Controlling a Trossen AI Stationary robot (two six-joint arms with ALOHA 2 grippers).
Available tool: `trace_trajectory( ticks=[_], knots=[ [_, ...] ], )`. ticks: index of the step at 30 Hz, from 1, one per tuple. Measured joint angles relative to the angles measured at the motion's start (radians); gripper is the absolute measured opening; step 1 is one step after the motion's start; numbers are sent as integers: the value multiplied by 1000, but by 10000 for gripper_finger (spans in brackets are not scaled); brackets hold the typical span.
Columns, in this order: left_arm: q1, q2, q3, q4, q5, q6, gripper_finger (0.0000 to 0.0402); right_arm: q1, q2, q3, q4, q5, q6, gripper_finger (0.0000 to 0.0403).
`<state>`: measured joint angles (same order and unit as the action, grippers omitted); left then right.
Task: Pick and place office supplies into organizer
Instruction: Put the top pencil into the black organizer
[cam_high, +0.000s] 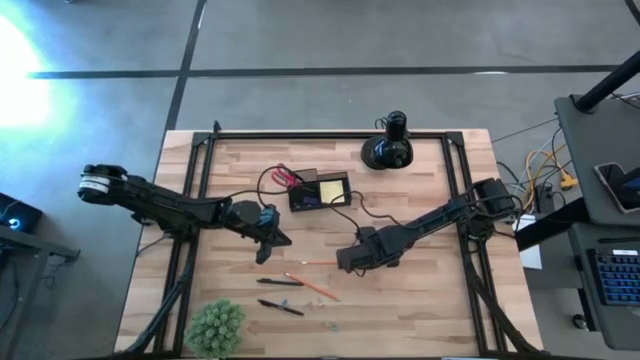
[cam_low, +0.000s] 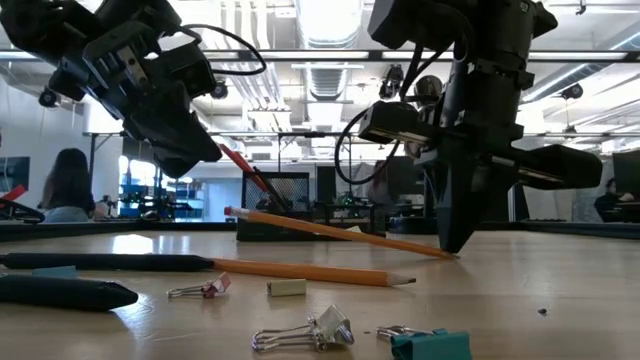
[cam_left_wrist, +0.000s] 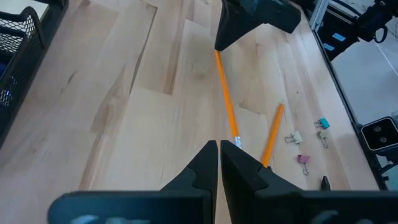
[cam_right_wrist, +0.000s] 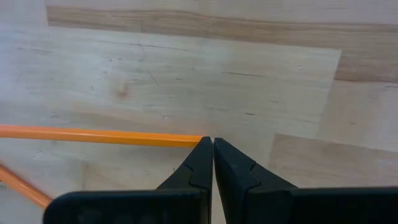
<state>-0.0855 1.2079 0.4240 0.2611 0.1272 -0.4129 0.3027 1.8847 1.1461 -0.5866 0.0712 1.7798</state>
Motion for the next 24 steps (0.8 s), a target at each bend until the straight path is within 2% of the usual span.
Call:
trace_trajectory(
  ticks=[10,18,20,24],
  knots=[
    [-9,35,13,73,76,27,8,0,1,-4,3,3,0,8],
    [-40,132,45,102,108,10,76,0,2,-5,11,14,-9,8],
    [-61,165,55,109,88,29,84,0,2,-5,12,25,-9,9],
    [-120,213,82,104,-17,63,86,0,3,-5,18,35,-23,8]
  ],
)
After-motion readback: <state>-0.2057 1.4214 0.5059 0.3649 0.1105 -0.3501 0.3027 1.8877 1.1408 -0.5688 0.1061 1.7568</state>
